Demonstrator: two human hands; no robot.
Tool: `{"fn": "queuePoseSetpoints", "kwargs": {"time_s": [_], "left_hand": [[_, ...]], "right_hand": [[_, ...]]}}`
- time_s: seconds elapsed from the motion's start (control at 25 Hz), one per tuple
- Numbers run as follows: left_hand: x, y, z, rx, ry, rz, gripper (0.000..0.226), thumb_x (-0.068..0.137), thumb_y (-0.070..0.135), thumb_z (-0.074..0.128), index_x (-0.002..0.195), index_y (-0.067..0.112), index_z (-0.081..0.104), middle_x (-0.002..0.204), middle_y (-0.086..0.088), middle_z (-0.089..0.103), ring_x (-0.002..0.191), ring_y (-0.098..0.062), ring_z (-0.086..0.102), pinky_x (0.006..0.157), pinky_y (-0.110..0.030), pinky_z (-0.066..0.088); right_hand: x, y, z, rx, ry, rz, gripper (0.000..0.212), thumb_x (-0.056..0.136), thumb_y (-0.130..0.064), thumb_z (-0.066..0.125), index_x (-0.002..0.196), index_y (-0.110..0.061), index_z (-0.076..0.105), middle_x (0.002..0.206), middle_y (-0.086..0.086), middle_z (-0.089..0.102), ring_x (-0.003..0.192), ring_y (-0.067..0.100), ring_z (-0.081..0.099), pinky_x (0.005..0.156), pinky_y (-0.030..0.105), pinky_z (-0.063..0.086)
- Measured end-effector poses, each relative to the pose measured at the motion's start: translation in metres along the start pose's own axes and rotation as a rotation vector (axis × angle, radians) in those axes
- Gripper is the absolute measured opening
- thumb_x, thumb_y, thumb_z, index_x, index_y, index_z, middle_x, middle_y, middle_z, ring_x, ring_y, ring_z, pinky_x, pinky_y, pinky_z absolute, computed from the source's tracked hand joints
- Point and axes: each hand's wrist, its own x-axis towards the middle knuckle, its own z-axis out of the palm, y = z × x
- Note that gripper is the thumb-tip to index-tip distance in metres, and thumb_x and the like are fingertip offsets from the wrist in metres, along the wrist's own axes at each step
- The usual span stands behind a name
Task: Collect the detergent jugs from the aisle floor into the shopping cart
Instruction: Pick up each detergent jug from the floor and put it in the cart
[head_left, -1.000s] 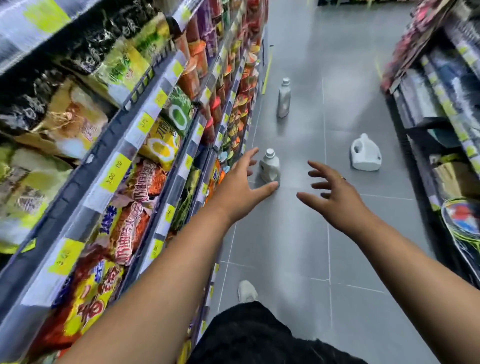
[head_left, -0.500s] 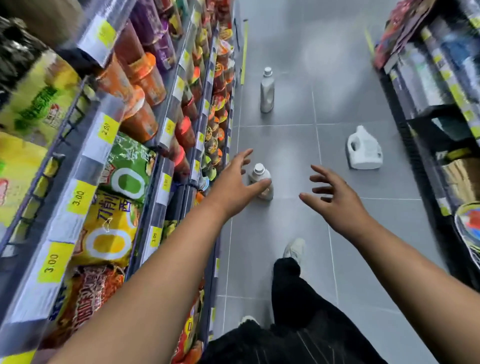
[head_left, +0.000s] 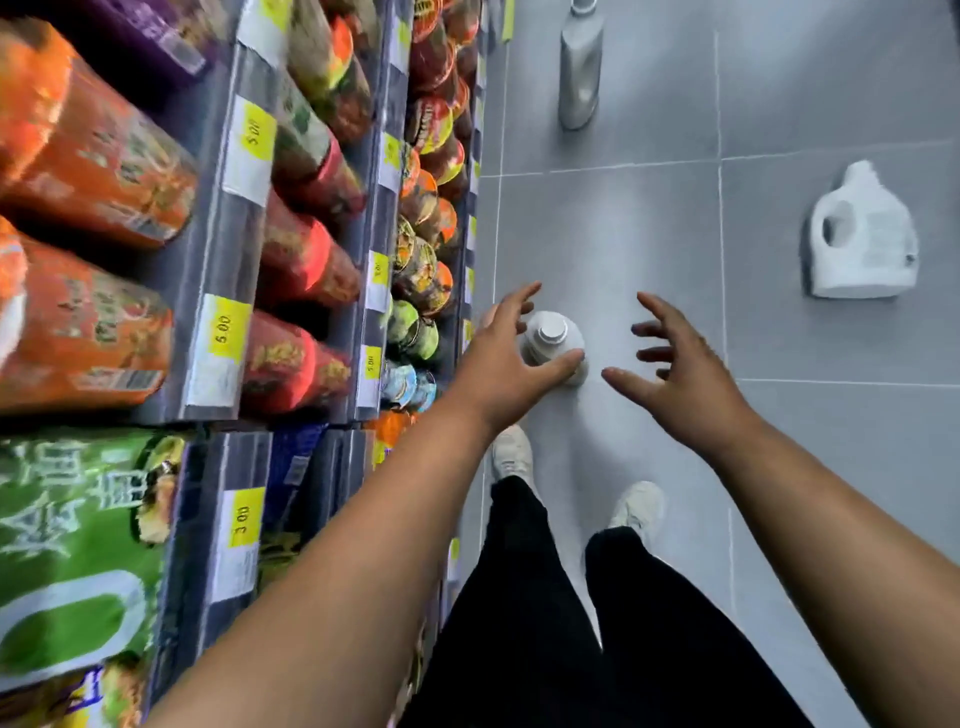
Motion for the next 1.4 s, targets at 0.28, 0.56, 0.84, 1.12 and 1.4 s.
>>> {"fn": "queuePoseSetpoints", "kwargs": {"time_s": [0.28, 0.56, 0.84, 1.12, 1.4], "left_hand": [[0.127, -0.120, 0.061, 0.004, -0.035, -0.003, 0.085, 0.069, 0.040, 0.079, 0.142, 0.027, 0.037, 0.135, -0.003, 0.049, 0.116, -0.011, 0.051, 0.103, -0.032, 0.042], [0.211, -0.224, 0.122, 0.113, -0.158, 0.069, 0.088, 0.072, 0.035, 0.081, 0.145, 0.028, 0.032, 0.139, -0.005, 0.043, 0.121, -0.012, 0.046, 0.106, -0.028, 0.036], [0.269, -0.298, 0.177, 0.171, -0.081, 0.220, 0.086, 0.069, 0.036, 0.083, 0.141, 0.028, 0.037, 0.135, -0.001, 0.046, 0.124, -0.017, 0.048, 0.105, -0.027, 0.038], [0.295, -0.324, 0.203, -0.022, 0.141, 0.329, 0.063, 0.067, 0.027, 0.085, 0.115, 0.029, 0.044, 0.113, 0.007, 0.061, 0.105, -0.012, 0.062, 0.092, -0.025, 0.048], [0.318, -0.295, 0.195, -0.035, 0.166, 0.293, 0.044, 0.070, 0.026, 0.081, 0.097, 0.031, 0.046, 0.086, 0.028, 0.057, 0.081, 0.006, 0.057, 0.078, -0.013, 0.044]], "right_hand": [[0.100, 0.116, 0.081, 0.026, 0.099, 0.151, 0.100, 0.072, -0.032, 0.081, 0.147, -0.046, 0.016, 0.134, -0.001, 0.041, 0.102, 0.016, 0.055, 0.089, 0.031, 0.044], [0.168, 0.239, 0.147, 0.041, 0.148, 0.222, 0.107, 0.070, -0.035, 0.082, 0.147, -0.048, 0.010, 0.137, 0.001, 0.040, 0.105, 0.012, 0.054, 0.090, 0.028, 0.040], [0.234, 0.326, 0.195, -0.067, 0.141, 0.168, 0.113, 0.069, -0.040, 0.081, 0.148, -0.047, 0.001, 0.137, 0.008, 0.040, 0.123, 0.021, 0.046, 0.091, 0.029, 0.038], [0.275, 0.351, 0.213, 0.013, 0.143, 0.050, 0.102, 0.063, -0.034, 0.086, 0.132, -0.060, 0.017, 0.128, -0.015, 0.052, 0.113, 0.025, 0.057, 0.086, 0.036, 0.049], [0.268, 0.325, 0.193, 0.031, 0.188, 0.096, 0.105, 0.059, -0.034, 0.089, 0.144, -0.042, 0.028, 0.110, -0.025, 0.046, 0.107, 0.019, 0.056, 0.080, 0.022, 0.042]]}}
